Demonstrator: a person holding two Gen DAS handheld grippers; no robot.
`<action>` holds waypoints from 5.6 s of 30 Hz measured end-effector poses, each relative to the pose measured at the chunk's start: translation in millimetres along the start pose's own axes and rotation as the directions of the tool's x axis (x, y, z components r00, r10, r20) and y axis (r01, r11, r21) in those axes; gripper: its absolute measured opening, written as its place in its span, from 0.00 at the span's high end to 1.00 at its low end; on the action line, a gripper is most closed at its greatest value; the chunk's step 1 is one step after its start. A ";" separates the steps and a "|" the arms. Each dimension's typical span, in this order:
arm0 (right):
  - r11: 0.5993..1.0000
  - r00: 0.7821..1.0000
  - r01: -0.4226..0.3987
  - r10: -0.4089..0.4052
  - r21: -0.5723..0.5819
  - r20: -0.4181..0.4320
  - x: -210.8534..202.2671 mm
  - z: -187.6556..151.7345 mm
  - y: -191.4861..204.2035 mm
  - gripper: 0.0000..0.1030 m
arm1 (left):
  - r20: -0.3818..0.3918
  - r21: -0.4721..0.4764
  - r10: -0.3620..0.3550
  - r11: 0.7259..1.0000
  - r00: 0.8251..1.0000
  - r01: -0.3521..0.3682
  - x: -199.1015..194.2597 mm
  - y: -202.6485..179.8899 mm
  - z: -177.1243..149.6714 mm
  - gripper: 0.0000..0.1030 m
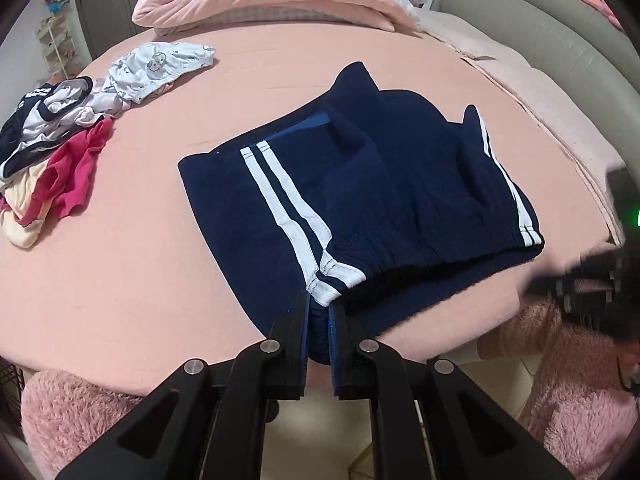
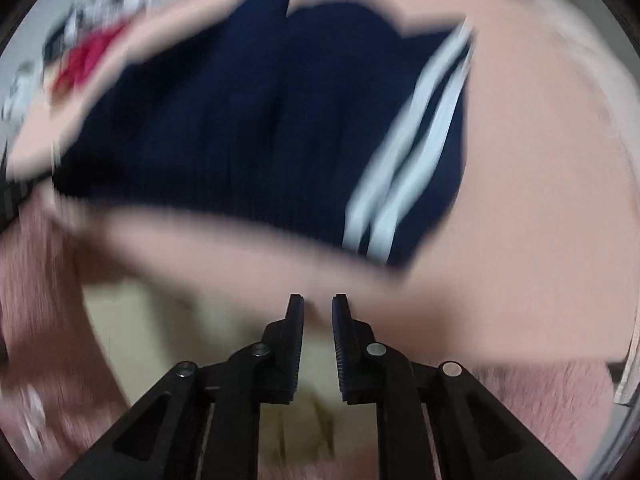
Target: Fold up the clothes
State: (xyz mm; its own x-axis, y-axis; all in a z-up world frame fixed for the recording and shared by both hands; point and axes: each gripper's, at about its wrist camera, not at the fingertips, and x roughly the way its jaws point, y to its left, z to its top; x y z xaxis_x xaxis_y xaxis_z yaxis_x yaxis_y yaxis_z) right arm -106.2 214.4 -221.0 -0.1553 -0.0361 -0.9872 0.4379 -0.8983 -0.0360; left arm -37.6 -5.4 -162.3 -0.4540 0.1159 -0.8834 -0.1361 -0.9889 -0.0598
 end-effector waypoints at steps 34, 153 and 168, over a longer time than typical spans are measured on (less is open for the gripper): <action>0.972 0.957 0.005 -0.073 0.236 0.280 -22.2 -41.6 -6.9 0.65 | -0.020 -0.088 -0.040 0.995 0.999 0.038 23.1 10.1 -15.8 0.67; 0.998 0.972 0.034 -0.021 -0.051 0.236 -5.1 -37.1 39.4 0.75 | 0.058 0.458 0.002 0.889 0.998 -0.029 96.4 -49.1 42.6 0.84; 0.980 0.954 -0.147 0.105 0.134 0.281 -21.8 -61.6 3.0 0.97 | 0.009 0.267 -0.144 0.954 0.990 0.136 63.1 -45.3 27.9 0.97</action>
State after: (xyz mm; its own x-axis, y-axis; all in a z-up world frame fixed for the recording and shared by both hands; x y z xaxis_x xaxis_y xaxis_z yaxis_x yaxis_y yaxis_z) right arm -46.9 239.4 -209.1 -0.3511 -0.2520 -0.9018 0.3337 -0.9335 0.1309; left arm -84.7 49.3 -202.4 -0.4376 0.2577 -0.8615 -0.4269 -0.9028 -0.0532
